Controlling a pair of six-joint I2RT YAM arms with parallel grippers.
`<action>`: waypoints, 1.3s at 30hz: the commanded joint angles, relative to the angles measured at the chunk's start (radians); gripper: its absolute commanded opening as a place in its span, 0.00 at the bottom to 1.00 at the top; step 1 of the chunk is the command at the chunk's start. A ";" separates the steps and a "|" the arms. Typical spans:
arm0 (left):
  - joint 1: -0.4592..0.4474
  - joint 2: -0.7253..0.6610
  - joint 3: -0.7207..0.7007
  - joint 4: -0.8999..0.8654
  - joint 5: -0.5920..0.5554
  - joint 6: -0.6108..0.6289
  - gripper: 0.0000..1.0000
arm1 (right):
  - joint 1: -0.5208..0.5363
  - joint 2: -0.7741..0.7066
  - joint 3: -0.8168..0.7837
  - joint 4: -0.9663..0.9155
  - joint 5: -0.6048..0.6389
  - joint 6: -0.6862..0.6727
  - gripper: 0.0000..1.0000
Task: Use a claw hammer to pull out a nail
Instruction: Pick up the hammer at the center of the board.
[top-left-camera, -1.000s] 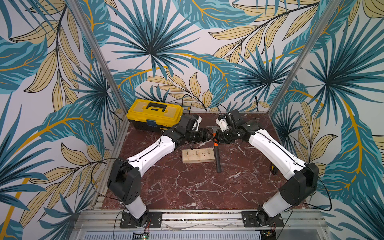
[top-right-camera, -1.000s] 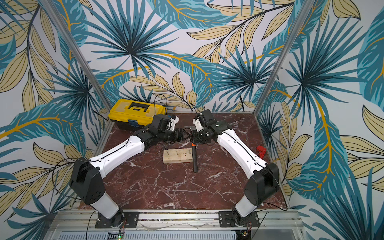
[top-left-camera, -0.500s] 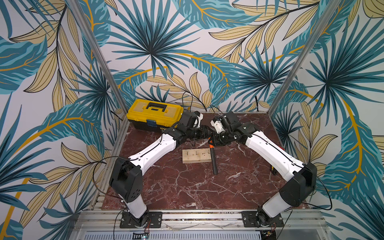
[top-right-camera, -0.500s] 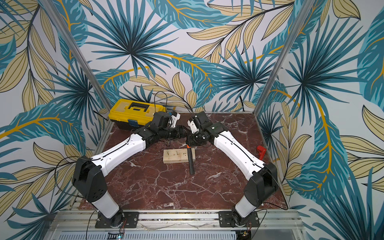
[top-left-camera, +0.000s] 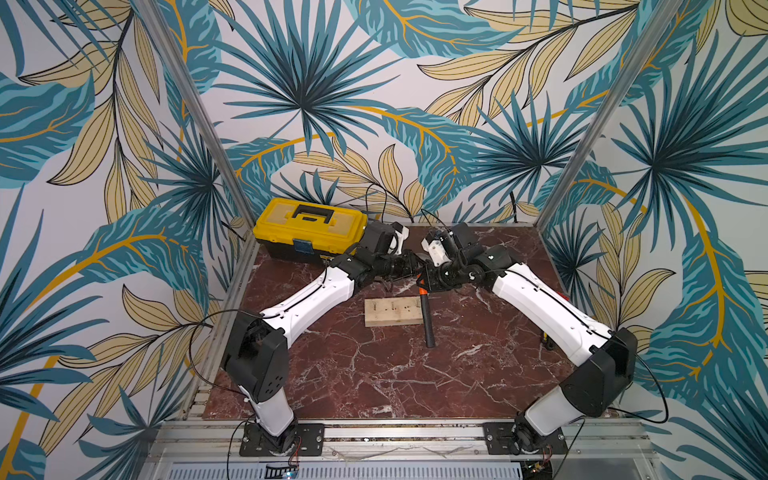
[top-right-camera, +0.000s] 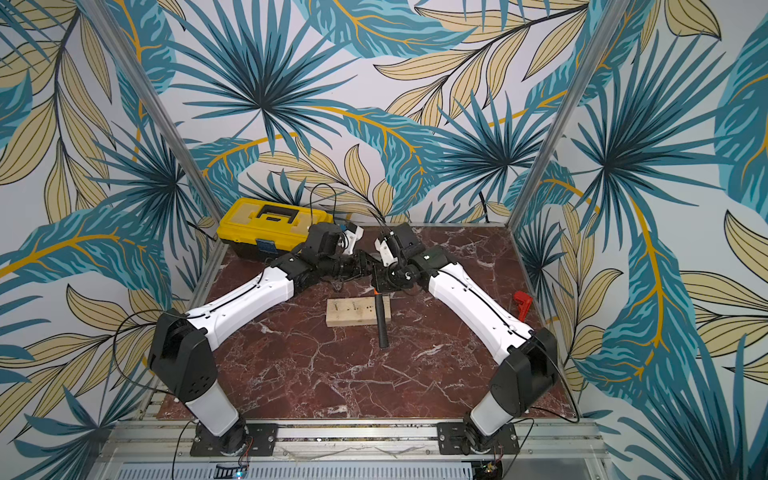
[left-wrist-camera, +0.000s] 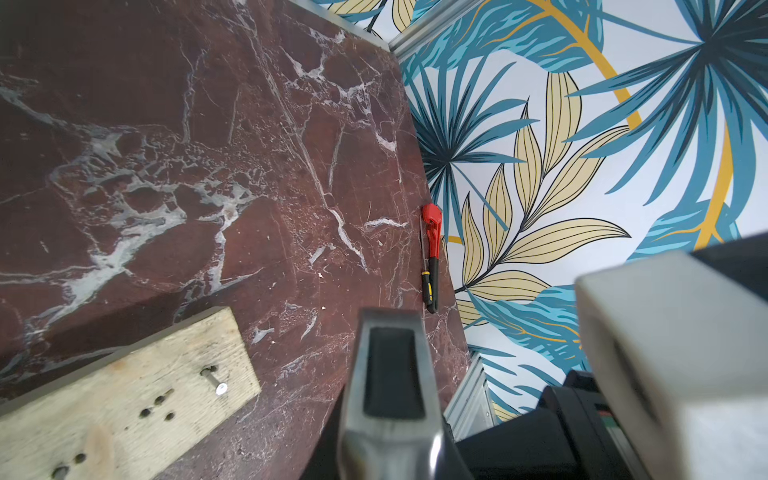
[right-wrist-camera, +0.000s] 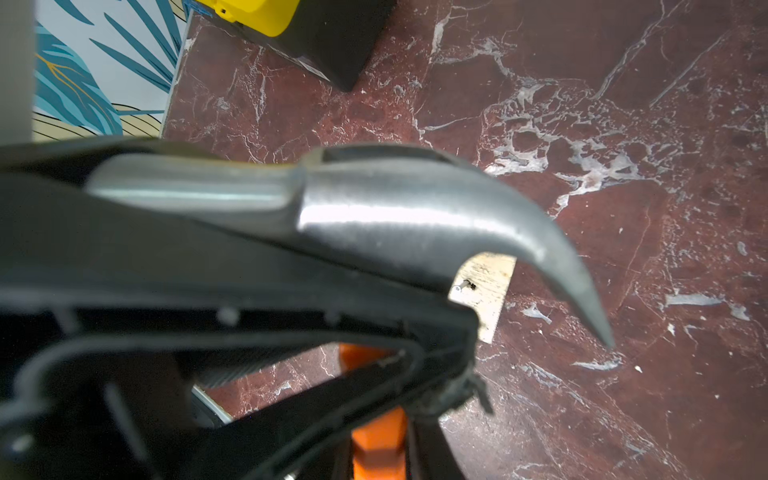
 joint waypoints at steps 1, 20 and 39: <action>-0.003 -0.003 0.014 0.051 0.009 -0.004 0.00 | 0.012 -0.046 -0.004 0.072 -0.005 -0.007 0.00; 0.134 -0.146 -0.073 0.186 0.084 -0.065 0.00 | -0.108 -0.289 -0.365 0.445 -0.126 0.234 0.58; 0.162 -0.272 -0.168 0.593 0.176 -0.245 0.00 | -0.141 -0.311 -0.676 1.291 -0.564 0.585 0.64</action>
